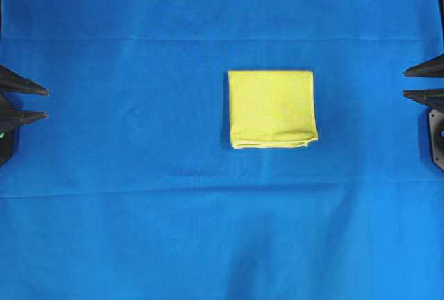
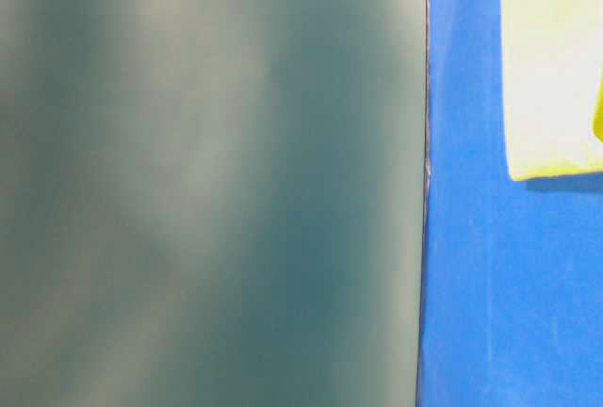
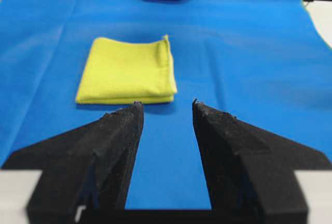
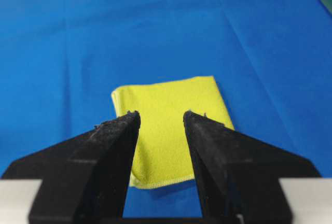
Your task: Fold a vertical towel.
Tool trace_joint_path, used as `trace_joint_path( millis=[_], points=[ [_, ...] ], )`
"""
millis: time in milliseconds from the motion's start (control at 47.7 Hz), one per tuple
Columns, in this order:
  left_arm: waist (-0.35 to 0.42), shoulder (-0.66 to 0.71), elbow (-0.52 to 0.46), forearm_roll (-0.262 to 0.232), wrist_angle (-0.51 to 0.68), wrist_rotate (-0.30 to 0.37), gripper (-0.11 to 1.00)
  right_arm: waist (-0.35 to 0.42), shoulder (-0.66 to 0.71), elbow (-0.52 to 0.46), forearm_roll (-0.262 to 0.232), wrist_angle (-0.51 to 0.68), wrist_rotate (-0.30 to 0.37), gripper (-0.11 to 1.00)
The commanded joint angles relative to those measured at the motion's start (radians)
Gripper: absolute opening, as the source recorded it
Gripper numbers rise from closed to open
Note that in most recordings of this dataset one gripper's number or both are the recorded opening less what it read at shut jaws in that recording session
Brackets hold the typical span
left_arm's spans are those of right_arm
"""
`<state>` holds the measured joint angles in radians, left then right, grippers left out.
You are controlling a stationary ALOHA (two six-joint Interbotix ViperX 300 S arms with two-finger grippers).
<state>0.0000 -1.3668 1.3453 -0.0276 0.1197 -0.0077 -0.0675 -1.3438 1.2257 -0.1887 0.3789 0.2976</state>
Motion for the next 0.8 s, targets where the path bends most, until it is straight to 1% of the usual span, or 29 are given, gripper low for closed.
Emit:
trace_joint_path(
  millis=[0, 776],
  points=[
    [0.002, 0.008, -0.014, -0.002, -0.003, -0.002, 0.41, -0.002, 0.012, -0.012, 0.0, -0.009, 0.002, 0.47],
    [0.002, 0.008, -0.014, -0.002, 0.006, -0.002, 0.41, -0.002, 0.014, -0.011, 0.0, -0.008, 0.002, 0.47]
  ],
)
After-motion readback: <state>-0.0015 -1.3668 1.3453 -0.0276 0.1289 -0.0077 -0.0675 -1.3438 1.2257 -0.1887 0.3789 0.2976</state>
